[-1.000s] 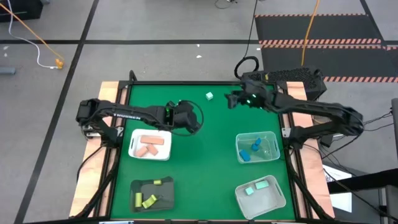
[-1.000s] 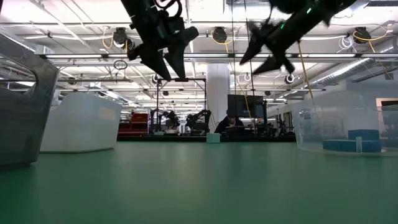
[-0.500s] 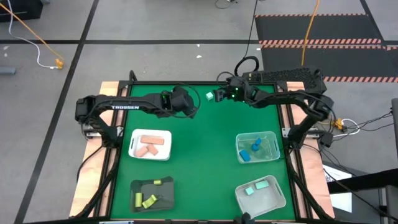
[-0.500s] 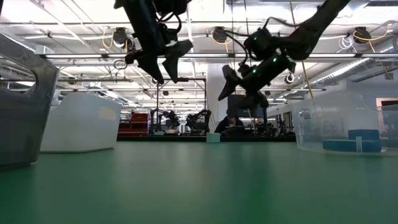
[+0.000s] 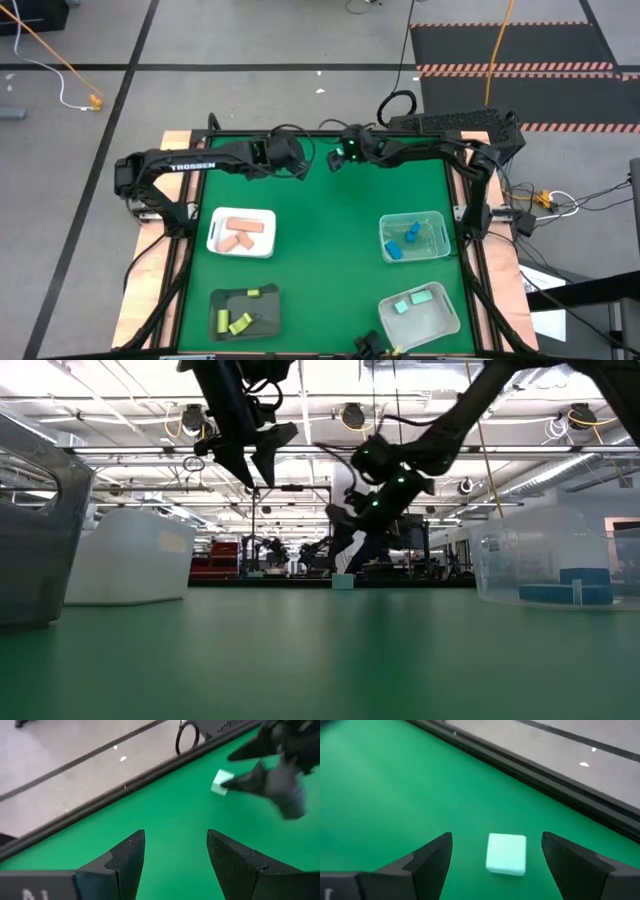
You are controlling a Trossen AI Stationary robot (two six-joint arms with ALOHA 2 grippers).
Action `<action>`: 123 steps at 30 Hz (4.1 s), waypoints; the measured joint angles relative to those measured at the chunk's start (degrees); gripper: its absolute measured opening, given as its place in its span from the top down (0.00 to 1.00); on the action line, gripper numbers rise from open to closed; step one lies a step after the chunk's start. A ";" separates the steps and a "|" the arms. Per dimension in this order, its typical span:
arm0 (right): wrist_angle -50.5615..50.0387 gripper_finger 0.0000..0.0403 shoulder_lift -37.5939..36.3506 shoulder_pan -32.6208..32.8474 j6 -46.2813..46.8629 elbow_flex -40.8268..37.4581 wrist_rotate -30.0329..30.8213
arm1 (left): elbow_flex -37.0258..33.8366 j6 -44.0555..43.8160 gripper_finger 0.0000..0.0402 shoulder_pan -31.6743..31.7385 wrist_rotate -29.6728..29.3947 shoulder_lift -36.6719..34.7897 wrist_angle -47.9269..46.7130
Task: Sort & place blocks by color
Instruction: Put the light blue block into gray bin, then return to Home Position
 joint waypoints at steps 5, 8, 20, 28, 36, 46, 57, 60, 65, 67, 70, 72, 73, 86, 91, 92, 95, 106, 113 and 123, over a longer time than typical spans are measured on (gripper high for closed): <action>-8.68 0.26 3.86 -0.03 -0.29 7.35 1.18 | 0.02 2.09 0.46 1.09 0.14 -0.57 -0.35; -11.07 0.26 5.72 -0.03 -0.40 9.45 1.13 | 0.05 3.23 0.46 1.50 0.35 -1.01 -0.01; -12.71 0.40 6.50 -0.39 0.21 9.51 0.97 | 0.04 4.64 0.46 2.70 0.81 -2.60 -0.85; -10.86 0.59 9.51 -0.75 1.76 9.58 -6.68 | 0.04 4.92 0.46 2.70 0.85 -2.89 -1.15; -10.35 0.70 9.44 -0.30 8.71 9.77 -8.36 | 0.04 4.84 0.46 2.31 2.56 -3.64 -1.76; -10.79 0.70 1.40 3.01 9.73 9.60 -9.52 | 0.02 4.54 0.46 0.88 4.37 -4.26 -5.07; -18.70 0.70 -15.88 11.10 3.91 9.62 -6.63 | 0.02 3.33 0.46 -4.73 8.26 -7.61 -5.81; -27.78 0.70 -21.35 14.30 5.72 9.62 -4.00 | 0.02 3.33 0.46 -6.90 8.26 -9.70 -5.53; -38.29 0.70 -28.74 21.41 17.01 9.64 -3.22 | 0.02 3.34 0.46 -9.80 8.26 -12.63 -5.09; -38.91 0.69 -30.81 25.39 20.95 9.63 -3.25 | 0.02 3.33 0.46 -10.98 8.26 -12.96 -4.12; -39.20 0.70 -32.91 32.07 25.82 9.65 -3.45 | 0.02 3.91 0.46 -13.08 8.26 -13.28 -2.17; -41.17 0.70 -34.02 36.76 29.35 9.67 -5.34 | 0.02 4.38 0.46 -14.66 8.28 -13.30 -0.47; -42.20 0.70 -34.34 38.79 31.44 9.67 -7.10 | 0.02 4.18 0.46 -15.37 8.28 -13.30 -0.01; -54.63 0.70 -33.70 66.29 51.73 9.00 -19.18 | 0.02 -7.77 0.46 -24.95 6.64 -13.28 6.11; -56.01 0.70 -33.65 74.54 59.81 4.55 -18.25 | 0.02 -14.64 0.46 -28.14 6.55 -13.28 6.59; -54.50 0.70 -33.69 75.96 60.78 2.95 -18.29 | 0.02 -15.62 0.46 -28.79 6.54 -13.28 7.10; -51.24 0.70 -33.57 79.17 63.01 -2.46 -18.40 | 0.02 -17.05 0.46 -31.18 6.47 -13.28 9.60; -41.59 0.67 -33.59 80.66 64.35 -16.03 -16.72 | 0.02 -14.56 0.46 -38.40 6.50 -13.28 21.21; -34.44 0.49 -33.61 80.65 60.64 -16.89 -13.55 | 0.02 -12.52 0.46 -39.77 6.80 -13.25 21.82; -21.83 0.37 -33.61 80.65 56.98 -16.89 -13.89 | 0.02 -13.83 0.46 -39.44 6.84 -13.26 22.04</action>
